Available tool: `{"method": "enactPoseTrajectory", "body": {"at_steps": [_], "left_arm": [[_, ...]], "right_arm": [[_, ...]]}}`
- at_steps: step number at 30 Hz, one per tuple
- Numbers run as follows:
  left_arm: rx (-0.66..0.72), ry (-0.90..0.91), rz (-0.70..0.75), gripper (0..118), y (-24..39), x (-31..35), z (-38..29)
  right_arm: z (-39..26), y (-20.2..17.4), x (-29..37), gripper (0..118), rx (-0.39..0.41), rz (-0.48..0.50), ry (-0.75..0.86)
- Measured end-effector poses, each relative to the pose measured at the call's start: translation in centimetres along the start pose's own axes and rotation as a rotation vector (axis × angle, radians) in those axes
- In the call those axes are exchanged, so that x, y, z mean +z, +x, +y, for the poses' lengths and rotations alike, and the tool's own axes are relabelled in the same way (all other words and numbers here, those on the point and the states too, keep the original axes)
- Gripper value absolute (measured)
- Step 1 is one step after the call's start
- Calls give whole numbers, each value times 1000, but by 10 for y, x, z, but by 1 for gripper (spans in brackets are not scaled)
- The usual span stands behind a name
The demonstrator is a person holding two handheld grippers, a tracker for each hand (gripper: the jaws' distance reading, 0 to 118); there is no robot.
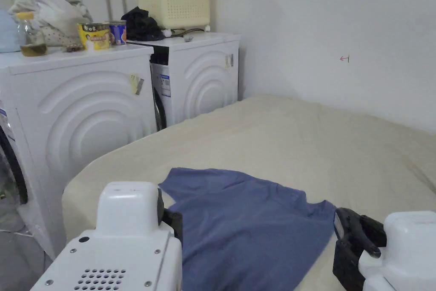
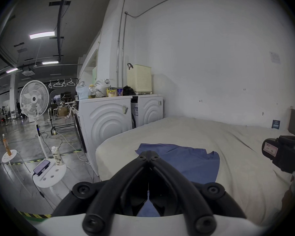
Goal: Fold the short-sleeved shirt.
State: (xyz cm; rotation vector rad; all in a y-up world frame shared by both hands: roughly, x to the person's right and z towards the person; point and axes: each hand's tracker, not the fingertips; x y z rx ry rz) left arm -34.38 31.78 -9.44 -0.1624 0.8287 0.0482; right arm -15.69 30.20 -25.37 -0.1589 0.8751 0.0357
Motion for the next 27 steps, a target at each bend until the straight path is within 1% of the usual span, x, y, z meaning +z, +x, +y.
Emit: {"method": "enactPoseTrajectory", "body": {"at_steps": [5,7,10,13,16,20,21,23,24,26,27], "left_arm": [[1,-73,-74,0,15,-36,-18],[4,-161,-108,0,21,-59,-30],[-11,-236,-132,0,30,-97,-55],[-32,-349,-146,0,41,-136,-78],[-69,-465,-133,0,54,-172,-100],[23,-545,-190,0,59,-200,-117],[25,-554,-203,0,60,-207,-120],[-25,-600,-227,2,65,-219,-122],[-51,-599,-248,9,66,-224,-121],[-40,-602,-275,61,69,-233,-117],[-34,-611,-276,86,70,-238,-113]], "right_arm": [[-13,15,-21,0,-2,-41,-60],[-21,19,-33,0,7,-63,-100],[-35,26,-50,0,2,-72,-154],[-47,31,-71,0,-12,-77,-210],[-57,34,-88,0,-7,-80,-250],[-67,37,-105,0,7,-73,-292],[-69,37,-108,0,14,-74,-302],[-71,38,-111,0,26,-74,-313],[-72,39,-113,0,26,-74,-318],[-73,40,-114,0,15,-78,-329],[-73,42,-114,0,-4,-77,-334]]}}
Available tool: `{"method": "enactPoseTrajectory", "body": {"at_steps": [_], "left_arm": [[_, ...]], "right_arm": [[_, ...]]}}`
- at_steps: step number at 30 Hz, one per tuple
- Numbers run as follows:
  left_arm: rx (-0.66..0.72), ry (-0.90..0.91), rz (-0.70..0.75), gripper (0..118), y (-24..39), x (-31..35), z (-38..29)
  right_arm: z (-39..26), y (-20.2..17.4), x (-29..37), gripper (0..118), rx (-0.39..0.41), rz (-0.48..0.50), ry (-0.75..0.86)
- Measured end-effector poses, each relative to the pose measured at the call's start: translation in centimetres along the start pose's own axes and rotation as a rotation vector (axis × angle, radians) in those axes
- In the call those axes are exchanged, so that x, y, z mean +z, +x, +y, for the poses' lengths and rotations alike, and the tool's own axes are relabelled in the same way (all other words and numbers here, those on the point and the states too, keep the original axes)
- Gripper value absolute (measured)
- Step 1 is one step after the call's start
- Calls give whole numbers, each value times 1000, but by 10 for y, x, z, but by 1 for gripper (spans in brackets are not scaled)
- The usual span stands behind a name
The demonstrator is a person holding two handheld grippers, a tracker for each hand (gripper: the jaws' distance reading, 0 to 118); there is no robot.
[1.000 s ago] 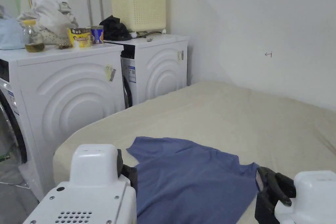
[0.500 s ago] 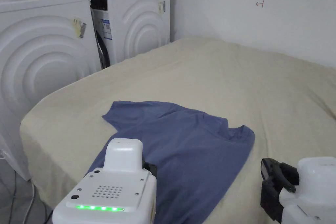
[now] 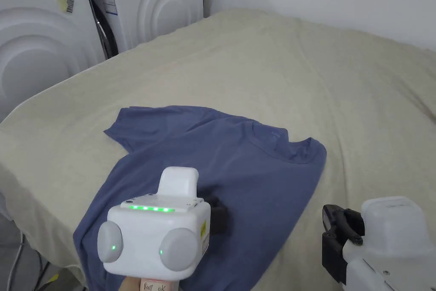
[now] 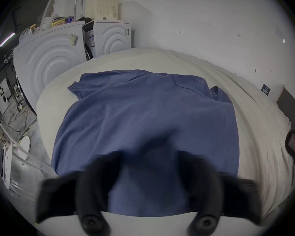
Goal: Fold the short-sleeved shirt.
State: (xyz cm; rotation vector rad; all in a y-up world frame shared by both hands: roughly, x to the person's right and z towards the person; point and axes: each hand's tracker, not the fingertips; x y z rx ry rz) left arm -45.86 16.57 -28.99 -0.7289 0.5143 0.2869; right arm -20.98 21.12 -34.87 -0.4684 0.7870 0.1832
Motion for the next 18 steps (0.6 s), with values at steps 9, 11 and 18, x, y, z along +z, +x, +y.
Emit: {"method": "enactPoseTrajectory", "body": {"at_steps": [9,11,18], "left_arm": [[92,-95,-3,108,-13,-60,36],[88,-108,36,107,-9,-67,28],[33,-43,88,67,11,-45,27]], "right_arm": [[-4,5,1,0,-16,-6,-27],[-5,5,2,0,-19,-7,-33],[-9,12,2,0,-53,-21,-51]]}}
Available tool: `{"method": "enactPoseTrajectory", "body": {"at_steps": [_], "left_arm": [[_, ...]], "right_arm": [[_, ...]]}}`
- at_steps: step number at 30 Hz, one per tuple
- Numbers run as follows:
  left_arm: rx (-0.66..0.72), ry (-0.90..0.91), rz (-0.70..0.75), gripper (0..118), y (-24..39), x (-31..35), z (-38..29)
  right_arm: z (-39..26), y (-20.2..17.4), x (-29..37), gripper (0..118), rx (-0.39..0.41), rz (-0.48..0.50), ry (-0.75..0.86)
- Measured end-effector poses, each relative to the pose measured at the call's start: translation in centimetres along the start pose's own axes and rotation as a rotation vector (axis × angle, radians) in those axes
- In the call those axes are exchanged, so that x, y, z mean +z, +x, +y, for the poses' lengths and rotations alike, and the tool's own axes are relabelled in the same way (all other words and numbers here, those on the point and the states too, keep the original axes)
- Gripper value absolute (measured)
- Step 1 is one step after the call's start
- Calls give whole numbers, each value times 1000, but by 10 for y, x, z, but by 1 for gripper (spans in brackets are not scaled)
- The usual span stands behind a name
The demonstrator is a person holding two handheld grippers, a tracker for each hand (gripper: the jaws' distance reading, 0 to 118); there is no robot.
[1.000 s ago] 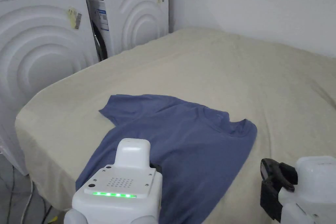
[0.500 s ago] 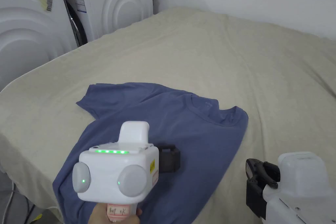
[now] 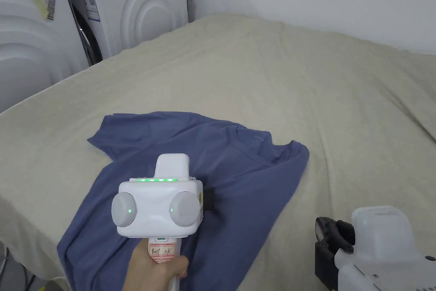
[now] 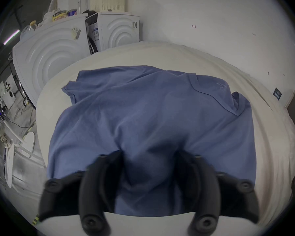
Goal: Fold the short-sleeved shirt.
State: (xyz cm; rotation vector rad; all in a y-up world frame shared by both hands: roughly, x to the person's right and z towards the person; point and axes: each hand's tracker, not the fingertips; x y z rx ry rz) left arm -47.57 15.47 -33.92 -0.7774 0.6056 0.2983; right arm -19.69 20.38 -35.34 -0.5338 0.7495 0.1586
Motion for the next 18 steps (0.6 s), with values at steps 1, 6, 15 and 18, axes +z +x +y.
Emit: {"method": "enactPoseTrajectory", "body": {"at_steps": [1,6,15,18], "left_arm": [[5,7,6,50,0,3,0],[14,-2,-5,10,-5,10,-2],[0,27,6,8,-4,29,8],[-9,70,4,8,-5,49,17]], "right_arm": [[0,1,1,0,-4,0,-1],[-3,4,3,0,-15,-8,-11],[-4,13,12,0,-31,-24,-6],[-3,16,16,0,-42,-31,0]]}}
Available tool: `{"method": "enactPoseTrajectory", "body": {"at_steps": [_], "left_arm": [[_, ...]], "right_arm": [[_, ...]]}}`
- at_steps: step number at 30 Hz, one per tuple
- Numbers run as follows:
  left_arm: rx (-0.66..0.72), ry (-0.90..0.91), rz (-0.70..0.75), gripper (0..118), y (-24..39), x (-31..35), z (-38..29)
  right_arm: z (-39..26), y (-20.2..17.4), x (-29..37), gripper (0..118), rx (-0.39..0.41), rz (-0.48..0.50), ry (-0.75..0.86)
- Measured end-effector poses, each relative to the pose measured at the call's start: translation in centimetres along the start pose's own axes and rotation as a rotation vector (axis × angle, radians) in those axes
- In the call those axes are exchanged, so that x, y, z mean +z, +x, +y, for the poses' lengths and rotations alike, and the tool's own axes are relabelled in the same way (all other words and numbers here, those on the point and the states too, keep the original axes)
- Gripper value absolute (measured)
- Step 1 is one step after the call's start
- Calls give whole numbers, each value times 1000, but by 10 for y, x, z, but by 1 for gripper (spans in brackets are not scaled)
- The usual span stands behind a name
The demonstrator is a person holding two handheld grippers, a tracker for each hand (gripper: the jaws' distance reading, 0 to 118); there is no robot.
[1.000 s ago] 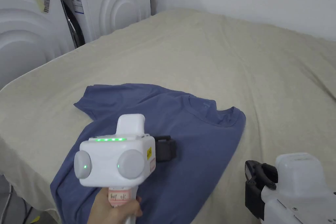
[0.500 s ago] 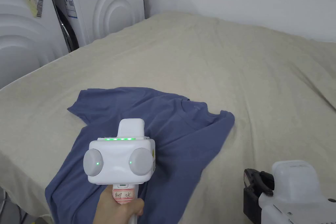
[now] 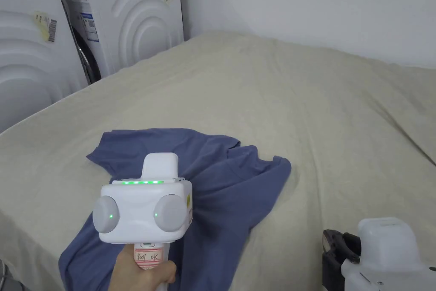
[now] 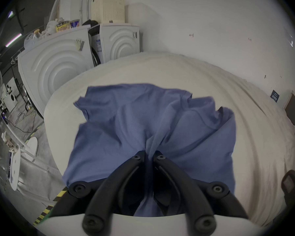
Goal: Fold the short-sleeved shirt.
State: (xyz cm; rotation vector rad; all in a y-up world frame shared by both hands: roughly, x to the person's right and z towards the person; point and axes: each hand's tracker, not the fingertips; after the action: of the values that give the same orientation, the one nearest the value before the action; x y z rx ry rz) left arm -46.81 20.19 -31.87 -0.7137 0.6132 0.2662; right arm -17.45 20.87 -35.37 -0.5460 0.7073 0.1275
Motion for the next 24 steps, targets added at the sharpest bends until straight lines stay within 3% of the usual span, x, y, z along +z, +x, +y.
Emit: {"method": "enactPoseTrajectory", "body": {"at_steps": [6,15,24], "left_arm": [[-48,158,-6,8,9,64,34],[-153,417,-123,8,64,181,97],[-291,583,-359,8,169,270,120]], "right_arm": [[5,8,16,0,-16,-15,32],[15,36,62,0,-77,-52,128],[14,101,137,0,-152,-213,242]]}}
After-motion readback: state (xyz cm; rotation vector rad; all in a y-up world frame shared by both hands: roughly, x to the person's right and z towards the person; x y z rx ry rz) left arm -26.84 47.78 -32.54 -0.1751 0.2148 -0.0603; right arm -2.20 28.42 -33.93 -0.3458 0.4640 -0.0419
